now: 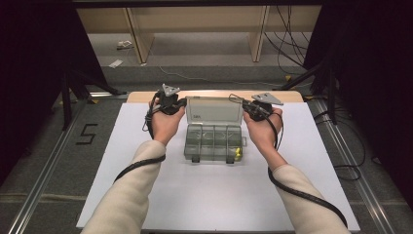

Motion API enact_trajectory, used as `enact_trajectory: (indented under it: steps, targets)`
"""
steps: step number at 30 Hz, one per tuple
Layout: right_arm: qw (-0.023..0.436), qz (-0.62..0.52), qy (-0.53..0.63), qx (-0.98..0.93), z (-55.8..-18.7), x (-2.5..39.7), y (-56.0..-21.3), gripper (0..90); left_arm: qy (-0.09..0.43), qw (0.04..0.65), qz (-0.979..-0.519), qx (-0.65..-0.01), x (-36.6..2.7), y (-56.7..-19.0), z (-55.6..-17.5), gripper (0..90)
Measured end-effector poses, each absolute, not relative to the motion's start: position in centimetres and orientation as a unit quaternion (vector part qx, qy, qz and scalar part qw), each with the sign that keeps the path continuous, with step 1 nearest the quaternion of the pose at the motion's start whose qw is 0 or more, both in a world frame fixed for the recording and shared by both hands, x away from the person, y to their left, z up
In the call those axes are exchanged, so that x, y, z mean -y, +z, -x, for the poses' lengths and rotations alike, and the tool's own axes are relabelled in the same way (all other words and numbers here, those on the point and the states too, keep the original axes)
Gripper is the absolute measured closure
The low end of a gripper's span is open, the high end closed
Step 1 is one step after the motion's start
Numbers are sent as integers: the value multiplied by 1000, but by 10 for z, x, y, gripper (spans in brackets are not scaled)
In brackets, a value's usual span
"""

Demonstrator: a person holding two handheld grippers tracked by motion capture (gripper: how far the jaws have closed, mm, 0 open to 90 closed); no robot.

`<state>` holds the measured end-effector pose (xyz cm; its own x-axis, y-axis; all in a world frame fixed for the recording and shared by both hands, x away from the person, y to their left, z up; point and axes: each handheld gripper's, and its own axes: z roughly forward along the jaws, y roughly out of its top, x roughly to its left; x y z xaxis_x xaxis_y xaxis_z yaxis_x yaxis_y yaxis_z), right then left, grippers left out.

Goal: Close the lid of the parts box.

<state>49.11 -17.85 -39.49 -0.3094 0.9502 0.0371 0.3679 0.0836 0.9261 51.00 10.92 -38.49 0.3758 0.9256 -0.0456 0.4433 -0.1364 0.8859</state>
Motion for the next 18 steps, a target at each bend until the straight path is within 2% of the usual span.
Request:
enact_trajectory:
  steps: [18]
  targets:
    - [319,-488,464,-666,-481,179,-397,874,281,444,-706,-475,-111,-387,-500,874]
